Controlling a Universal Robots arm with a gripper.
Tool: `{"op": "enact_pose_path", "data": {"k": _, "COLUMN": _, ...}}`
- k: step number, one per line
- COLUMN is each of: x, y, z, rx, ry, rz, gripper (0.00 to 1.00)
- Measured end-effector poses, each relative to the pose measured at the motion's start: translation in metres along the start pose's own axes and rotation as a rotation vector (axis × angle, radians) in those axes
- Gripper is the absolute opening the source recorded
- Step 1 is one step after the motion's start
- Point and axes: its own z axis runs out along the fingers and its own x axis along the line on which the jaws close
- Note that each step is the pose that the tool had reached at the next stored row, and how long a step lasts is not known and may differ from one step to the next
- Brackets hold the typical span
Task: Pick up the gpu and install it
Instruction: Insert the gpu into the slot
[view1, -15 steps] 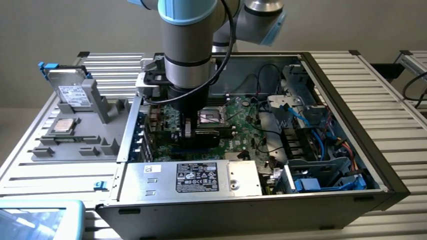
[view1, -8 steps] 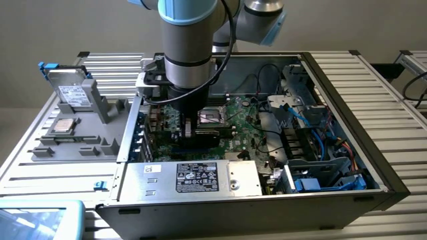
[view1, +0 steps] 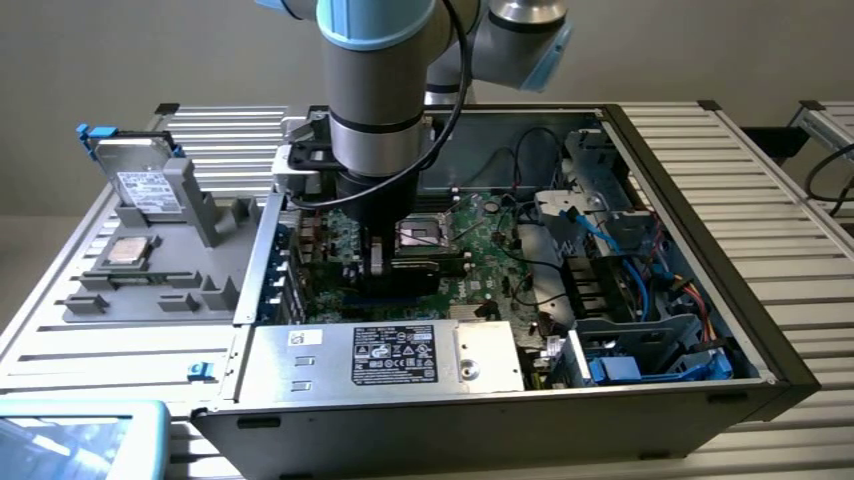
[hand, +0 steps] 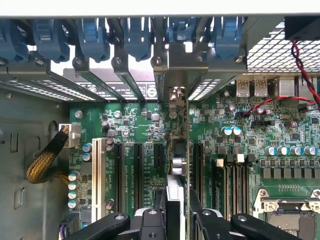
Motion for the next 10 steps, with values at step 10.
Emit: {"op": "enact_pose_path", "data": {"k": 10, "x": 0.0003, "y": 0.0002, "z": 0.0001, "rx": -0.0127, "ry": 0.0002, "rz": -0.001, "gripper": 0.28}}
